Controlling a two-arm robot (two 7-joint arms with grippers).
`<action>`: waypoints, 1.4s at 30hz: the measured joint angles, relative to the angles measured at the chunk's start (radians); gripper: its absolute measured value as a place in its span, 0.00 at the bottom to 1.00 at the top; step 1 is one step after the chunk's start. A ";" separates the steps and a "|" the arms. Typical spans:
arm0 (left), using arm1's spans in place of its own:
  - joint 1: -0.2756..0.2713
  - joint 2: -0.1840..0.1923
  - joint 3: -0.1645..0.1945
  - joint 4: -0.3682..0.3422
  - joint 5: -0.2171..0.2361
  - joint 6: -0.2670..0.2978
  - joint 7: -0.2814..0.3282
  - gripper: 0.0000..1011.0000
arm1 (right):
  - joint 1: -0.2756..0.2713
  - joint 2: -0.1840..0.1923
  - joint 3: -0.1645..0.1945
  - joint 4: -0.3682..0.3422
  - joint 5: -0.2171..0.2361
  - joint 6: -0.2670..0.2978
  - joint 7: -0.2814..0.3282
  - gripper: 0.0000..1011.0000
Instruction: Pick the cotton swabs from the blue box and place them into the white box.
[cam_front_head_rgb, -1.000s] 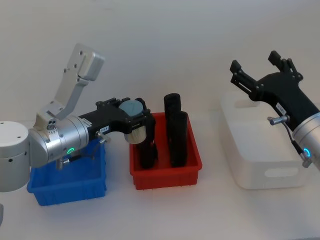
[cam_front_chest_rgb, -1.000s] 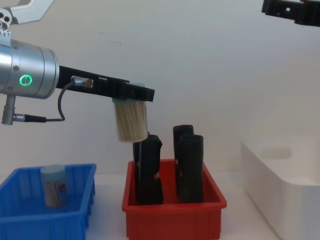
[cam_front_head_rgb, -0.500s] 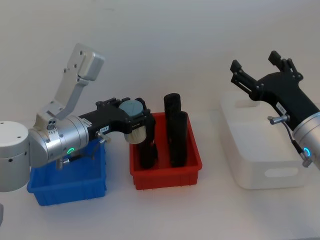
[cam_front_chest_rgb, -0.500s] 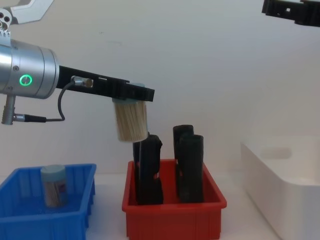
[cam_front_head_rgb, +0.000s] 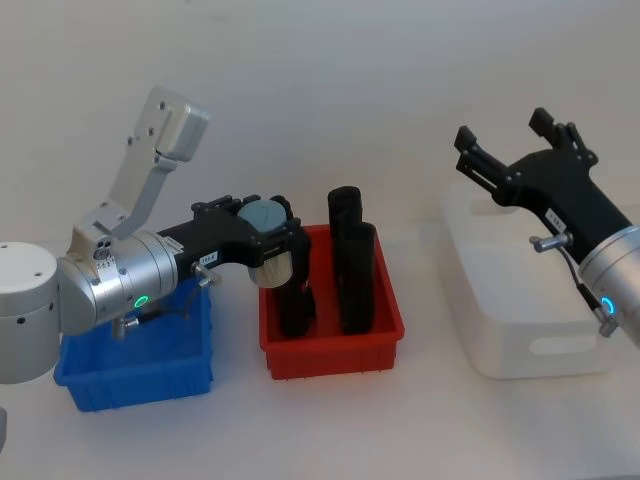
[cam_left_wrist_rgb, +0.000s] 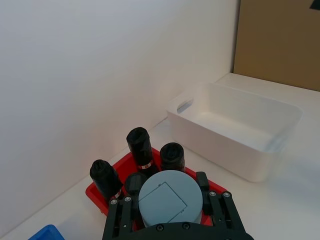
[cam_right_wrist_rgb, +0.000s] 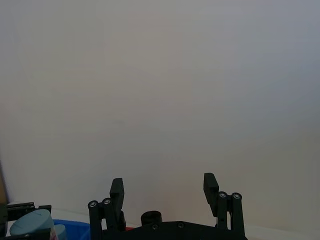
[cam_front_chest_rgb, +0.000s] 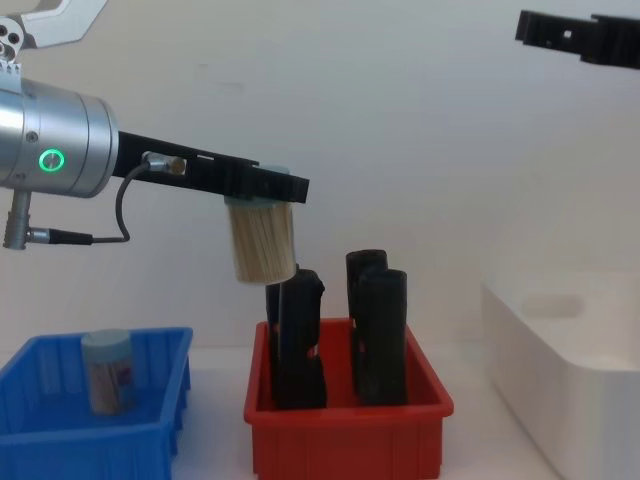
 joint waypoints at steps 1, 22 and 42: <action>0.000 0.000 0.000 0.000 0.000 0.000 0.000 0.66 | 0.000 -0.001 -0.001 0.003 0.002 0.004 0.003 0.99; 0.000 0.000 0.000 0.000 0.000 0.000 0.000 0.66 | -0.019 -0.011 -0.030 0.067 0.024 0.091 0.080 0.99; 0.000 0.000 0.000 0.000 0.000 0.000 0.000 0.66 | -0.031 -0.034 -0.091 0.124 -0.014 0.127 0.210 0.99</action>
